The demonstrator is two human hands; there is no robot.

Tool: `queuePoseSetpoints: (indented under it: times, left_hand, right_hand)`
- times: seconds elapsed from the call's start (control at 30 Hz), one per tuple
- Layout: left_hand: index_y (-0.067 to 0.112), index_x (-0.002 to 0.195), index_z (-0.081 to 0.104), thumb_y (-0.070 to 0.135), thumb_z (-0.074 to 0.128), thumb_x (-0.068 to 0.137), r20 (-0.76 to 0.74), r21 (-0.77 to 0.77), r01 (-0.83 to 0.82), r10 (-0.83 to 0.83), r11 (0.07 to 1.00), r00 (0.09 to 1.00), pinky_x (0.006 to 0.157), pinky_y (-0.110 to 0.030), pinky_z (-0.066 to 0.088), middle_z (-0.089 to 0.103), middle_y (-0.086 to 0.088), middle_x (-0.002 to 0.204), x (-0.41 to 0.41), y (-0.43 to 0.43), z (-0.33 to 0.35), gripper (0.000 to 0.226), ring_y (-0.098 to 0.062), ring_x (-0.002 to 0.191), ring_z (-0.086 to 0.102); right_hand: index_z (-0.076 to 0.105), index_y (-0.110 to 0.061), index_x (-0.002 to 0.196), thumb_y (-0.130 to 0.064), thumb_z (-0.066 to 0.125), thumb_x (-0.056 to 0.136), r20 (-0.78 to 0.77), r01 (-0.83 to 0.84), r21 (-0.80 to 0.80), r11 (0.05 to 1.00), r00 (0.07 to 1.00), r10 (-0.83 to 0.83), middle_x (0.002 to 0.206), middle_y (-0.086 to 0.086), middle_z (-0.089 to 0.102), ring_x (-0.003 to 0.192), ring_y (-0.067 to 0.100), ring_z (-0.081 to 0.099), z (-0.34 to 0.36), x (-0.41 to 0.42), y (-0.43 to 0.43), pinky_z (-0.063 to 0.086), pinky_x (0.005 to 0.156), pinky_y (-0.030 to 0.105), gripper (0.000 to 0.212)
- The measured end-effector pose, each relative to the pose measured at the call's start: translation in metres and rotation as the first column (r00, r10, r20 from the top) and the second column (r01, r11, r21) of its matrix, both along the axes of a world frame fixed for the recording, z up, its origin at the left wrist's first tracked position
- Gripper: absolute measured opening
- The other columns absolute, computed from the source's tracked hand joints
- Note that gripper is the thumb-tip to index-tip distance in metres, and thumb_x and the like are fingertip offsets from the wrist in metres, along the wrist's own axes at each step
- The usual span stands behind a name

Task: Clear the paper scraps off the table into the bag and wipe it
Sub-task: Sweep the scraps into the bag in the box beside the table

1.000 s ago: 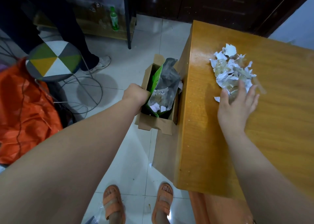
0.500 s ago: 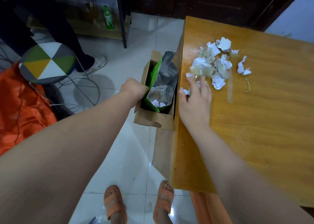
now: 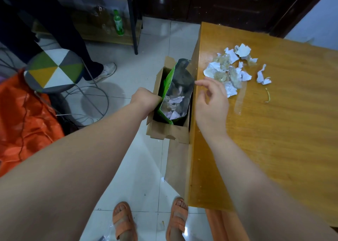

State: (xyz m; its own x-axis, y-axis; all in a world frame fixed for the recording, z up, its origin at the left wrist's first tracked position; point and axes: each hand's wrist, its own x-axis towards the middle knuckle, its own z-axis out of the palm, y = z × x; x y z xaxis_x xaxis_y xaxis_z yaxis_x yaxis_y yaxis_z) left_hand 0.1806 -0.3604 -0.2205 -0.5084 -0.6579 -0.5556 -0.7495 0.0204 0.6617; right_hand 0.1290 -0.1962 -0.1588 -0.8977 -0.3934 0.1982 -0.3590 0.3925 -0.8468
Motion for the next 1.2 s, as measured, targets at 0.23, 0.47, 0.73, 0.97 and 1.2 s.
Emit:
queuePoseSetpoints:
  times: [0.23,0.47,0.73,0.97,1.2]
  left_hand:
    - [0.013,0.052,0.036,0.019,0.051,0.053,-0.054,0.049,-0.019,0.022,0.999,0.998,0.051,-0.026,0.029,0.037,-0.01,0.055,0.004,0.004,0.006,0.016,-0.023,0.052,0.033]
    - [0.009,0.055,0.041,0.007,0.055,0.078,-0.022,0.004,-0.036,0.036,0.999,0.999,0.048,-0.023,0.031,0.042,-0.01,0.057,0.002,0.0,-0.003,0.027,-0.025,0.052,0.039]
    - [0.008,0.06,0.045,0.006,0.056,0.084,0.051,-0.051,0.04,-0.037,0.998,0.998,0.043,-0.02,0.032,0.044,-0.008,0.062,0.002,0.0,-0.001,0.026,-0.022,0.051,0.041]
    - [0.007,0.068,0.051,0.007,0.055,0.082,0.0,0.013,-0.05,0.05,0.999,0.999,0.051,-0.026,0.038,0.049,-0.012,0.064,0.002,0.005,-0.003,0.015,-0.026,0.059,0.045]
    - [0.0,0.078,0.065,0.012,0.061,0.079,-0.011,0.064,-0.052,0.053,0.997,0.999,0.059,-0.035,0.054,0.06,-0.019,0.078,0.005,0.008,0.002,0.013,-0.028,0.063,0.055]
  right_hand:
    - [0.063,-0.019,0.109,-0.008,0.045,0.085,-0.139,0.303,0.042,0.952,0.945,-0.295,0.13,-0.002,0.045,0.126,0.018,0.034,0.001,-0.049,0.029,0.019,0.093,0.002,0.032]
    - [0.035,-0.025,0.144,-0.04,0.036,0.098,-0.133,0.1,0.354,0.93,0.99,-0.056,0.157,0.001,0.019,0.146,0.02,0.006,0.0,-0.094,0.028,0.006,0.118,0.038,0.048]
    - [0.035,-0.03,0.143,-0.042,0.031,0.1,-0.083,-0.167,0.632,0.757,0.957,0.279,0.157,0.0,0.02,0.143,0.021,0.02,-0.003,-0.1,0.004,0.022,0.112,0.042,0.045]
    - [0.063,-0.017,0.115,-0.023,0.041,0.098,-0.186,-0.095,0.459,0.883,0.962,0.2,0.125,0.003,0.061,0.119,0.026,0.048,-0.031,-0.074,0.003,0.031,0.103,0.033,0.029]
    - [0.065,-0.014,0.109,-0.018,0.045,0.095,-0.155,-0.158,0.405,0.901,0.959,0.238,0.111,0.005,0.064,0.108,0.024,0.051,-0.03,-0.018,-0.033,0.036,0.093,0.033,0.025]
